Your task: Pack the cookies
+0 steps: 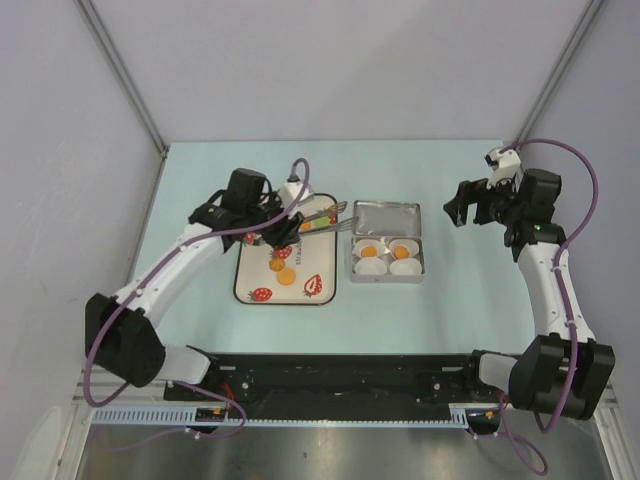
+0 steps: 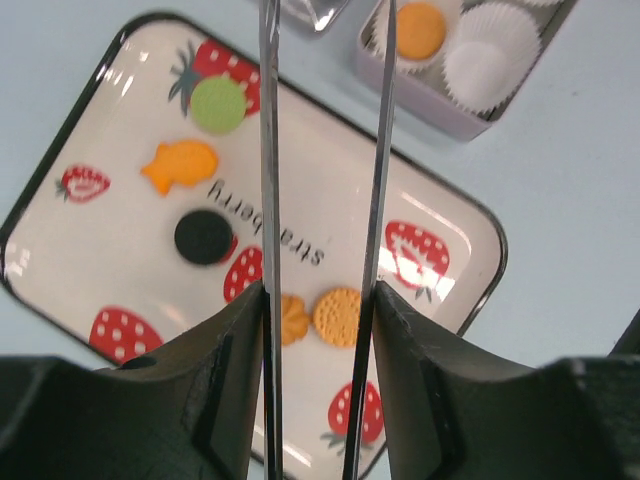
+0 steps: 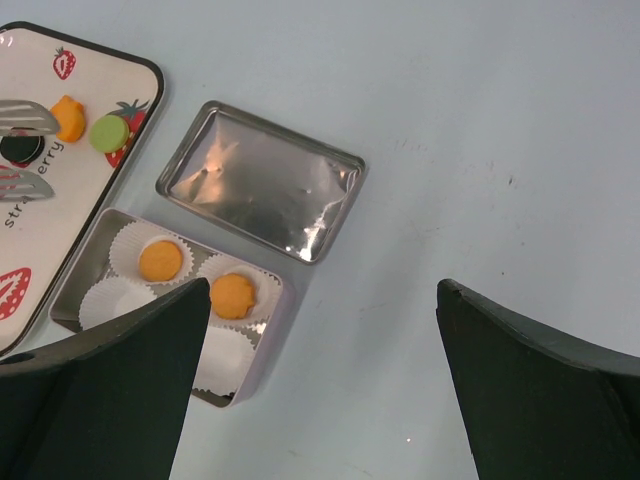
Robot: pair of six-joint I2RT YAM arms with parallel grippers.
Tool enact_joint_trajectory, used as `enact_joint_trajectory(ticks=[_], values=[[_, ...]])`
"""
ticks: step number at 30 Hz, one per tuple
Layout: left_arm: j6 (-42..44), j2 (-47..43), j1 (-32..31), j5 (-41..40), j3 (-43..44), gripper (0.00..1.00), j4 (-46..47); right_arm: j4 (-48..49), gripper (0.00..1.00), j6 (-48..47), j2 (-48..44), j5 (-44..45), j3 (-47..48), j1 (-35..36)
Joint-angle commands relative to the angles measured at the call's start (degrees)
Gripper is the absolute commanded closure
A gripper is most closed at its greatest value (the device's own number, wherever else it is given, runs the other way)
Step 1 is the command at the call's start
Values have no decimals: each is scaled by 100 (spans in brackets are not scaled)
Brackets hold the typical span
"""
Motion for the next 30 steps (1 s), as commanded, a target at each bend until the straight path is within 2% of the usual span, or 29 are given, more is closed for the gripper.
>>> enact_joint_trajectory(ticks=[1,10,21,30], values=[[209,-799,490,145,-379,51,-334,12,0,-84,72,-40,-1,-24],[403,-1283,1378,-31,-1048,51,-291,4,0,-76,81,-22,-1,-24],[675,-1073,2117,39,-1364,50,-185,3,0,-93,143,-58,-1,-15],[755,-800,2372,145,-1540,48,-27,3,0,-111,152,-66,-1,-6]])
